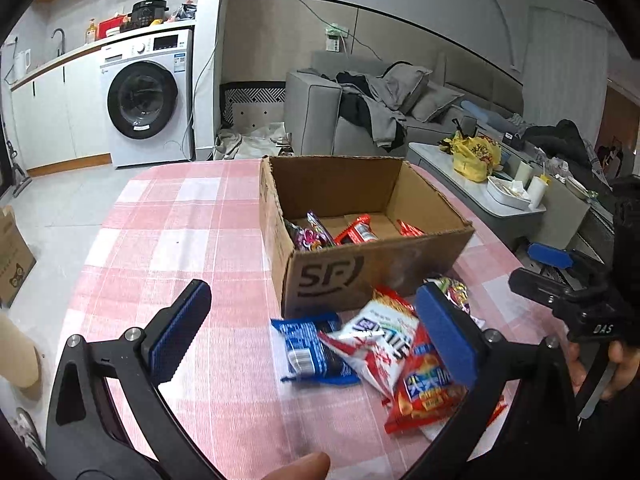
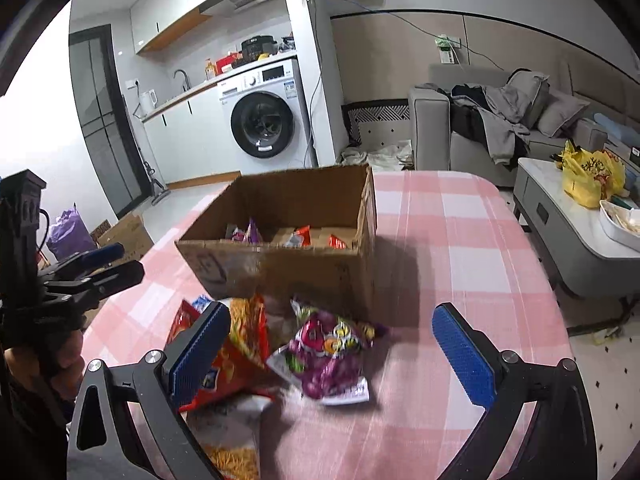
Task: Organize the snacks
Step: 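Open both tools inside the box and withdraw them, then reach the right tool to the white noodle-snack bag and grasp it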
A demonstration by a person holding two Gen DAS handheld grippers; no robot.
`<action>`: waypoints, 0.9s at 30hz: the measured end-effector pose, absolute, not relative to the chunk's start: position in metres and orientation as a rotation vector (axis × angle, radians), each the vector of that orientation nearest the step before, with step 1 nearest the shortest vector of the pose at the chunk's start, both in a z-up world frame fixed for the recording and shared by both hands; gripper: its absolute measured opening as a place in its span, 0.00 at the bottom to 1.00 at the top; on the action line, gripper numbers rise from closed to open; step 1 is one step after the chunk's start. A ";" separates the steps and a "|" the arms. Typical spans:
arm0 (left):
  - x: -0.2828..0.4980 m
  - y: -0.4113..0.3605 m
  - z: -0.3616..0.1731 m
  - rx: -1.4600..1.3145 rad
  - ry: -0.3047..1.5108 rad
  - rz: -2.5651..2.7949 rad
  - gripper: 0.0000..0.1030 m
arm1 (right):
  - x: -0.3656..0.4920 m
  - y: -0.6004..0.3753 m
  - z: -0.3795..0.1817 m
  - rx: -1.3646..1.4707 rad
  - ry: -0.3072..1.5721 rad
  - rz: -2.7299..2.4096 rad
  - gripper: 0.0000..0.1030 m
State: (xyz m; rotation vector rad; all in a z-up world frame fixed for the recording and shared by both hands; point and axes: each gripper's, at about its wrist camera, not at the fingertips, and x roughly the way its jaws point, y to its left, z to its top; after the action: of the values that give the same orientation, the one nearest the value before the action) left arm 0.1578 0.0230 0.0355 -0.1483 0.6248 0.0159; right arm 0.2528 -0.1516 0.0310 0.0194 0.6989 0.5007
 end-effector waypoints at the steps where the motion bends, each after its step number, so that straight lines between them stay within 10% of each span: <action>1: 0.154 0.023 0.035 -0.148 0.627 0.014 0.99 | 0.251 -0.151 0.030 0.013 0.702 0.501 1.00; 27: 0.131 -0.007 0.000 -0.107 0.734 -0.058 0.99 | 0.194 -0.135 -0.022 -0.029 0.859 0.553 1.00</action>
State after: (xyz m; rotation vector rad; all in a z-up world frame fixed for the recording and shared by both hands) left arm 0.1306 -0.0073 0.0003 -0.1069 0.7339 -0.0582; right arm 0.1939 -0.1348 -0.0221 -0.0294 0.8586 0.5528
